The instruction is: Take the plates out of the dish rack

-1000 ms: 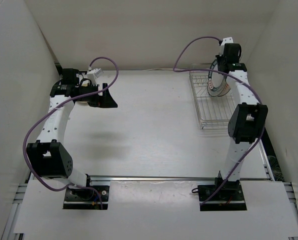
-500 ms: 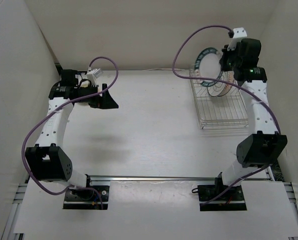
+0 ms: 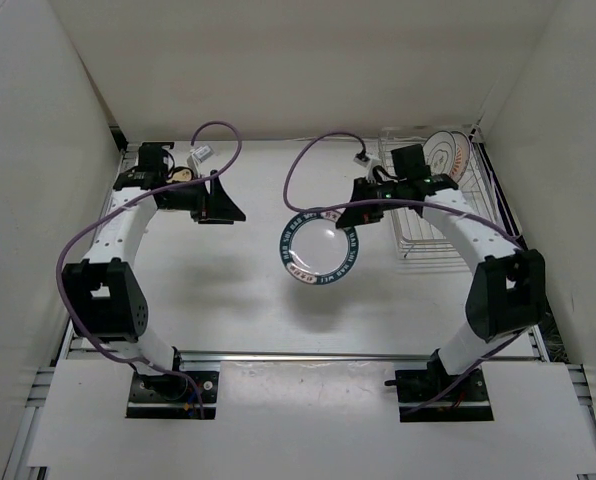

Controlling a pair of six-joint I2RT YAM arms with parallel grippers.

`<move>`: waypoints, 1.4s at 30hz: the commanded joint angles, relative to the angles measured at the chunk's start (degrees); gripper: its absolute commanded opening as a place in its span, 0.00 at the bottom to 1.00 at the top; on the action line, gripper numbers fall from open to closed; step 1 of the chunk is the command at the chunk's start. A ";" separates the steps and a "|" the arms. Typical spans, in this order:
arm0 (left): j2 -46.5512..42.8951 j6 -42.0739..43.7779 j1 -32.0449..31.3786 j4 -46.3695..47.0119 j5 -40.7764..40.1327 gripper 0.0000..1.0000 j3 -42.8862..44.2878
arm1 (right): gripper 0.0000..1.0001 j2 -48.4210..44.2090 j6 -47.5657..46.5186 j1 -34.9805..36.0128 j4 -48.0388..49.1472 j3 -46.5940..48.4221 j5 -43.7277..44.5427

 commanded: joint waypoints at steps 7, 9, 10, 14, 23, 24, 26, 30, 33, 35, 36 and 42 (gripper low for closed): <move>1.72 -0.56 -4.57 1.41 3.25 1.00 -0.36 | 0.00 10.98 4.07 7.61 5.95 8.48 -13.45; 2.42 -0.56 -4.58 1.41 3.25 0.97 -0.36 | 0.00 13.62 5.47 8.40 6.57 10.69 -15.29; 2.43 -0.56 -4.58 1.41 3.25 0.95 -0.36 | 0.00 14.42 5.48 8.92 7.53 11.66 -15.83; 3.04 -0.56 -4.58 1.41 3.25 0.81 -0.89 | 0.00 16.71 7.85 9.46 9.73 15.79 -16.97; 4.10 -0.56 -5.10 1.41 3.25 0.69 -0.89 | 0.00 19.18 10.74 9.98 12.10 17.82 -18.20; 4.10 -0.56 -5.10 1.41 3.25 0.65 -0.89 | 0.00 19.70 10.75 9.98 12.63 18.34 -18.20; 4.10 -0.56 -5.10 1.41 3.25 0.60 -0.89 | 0.00 20.31 11.44 9.98 12.64 18.35 -18.73; 4.10 -0.56 -5.10 1.41 3.25 0.44 -0.89 | 0.00 20.84 11.98 9.98 13.69 19.40 -18.73; 4.10 -0.56 -5.10 1.41 3.25 0.35 -0.89 | 0.00 20.85 12.59 10.51 14.21 19.92 -18.73; 4.10 -0.56 -5.10 1.41 3.25 0.28 -1.41 | 0.00 20.85 13.12 10.51 14.22 19.93 -18.73; 4.10 -0.56 -5.10 1.41 3.25 0.25 -1.42 | 0.00 20.85 13.12 10.51 14.22 19.93 -18.73; 4.10 -0.56 -5.10 1.41 3.25 0.14 -1.42 | 0.00 20.32 13.12 10.51 14.22 19.93 -18.73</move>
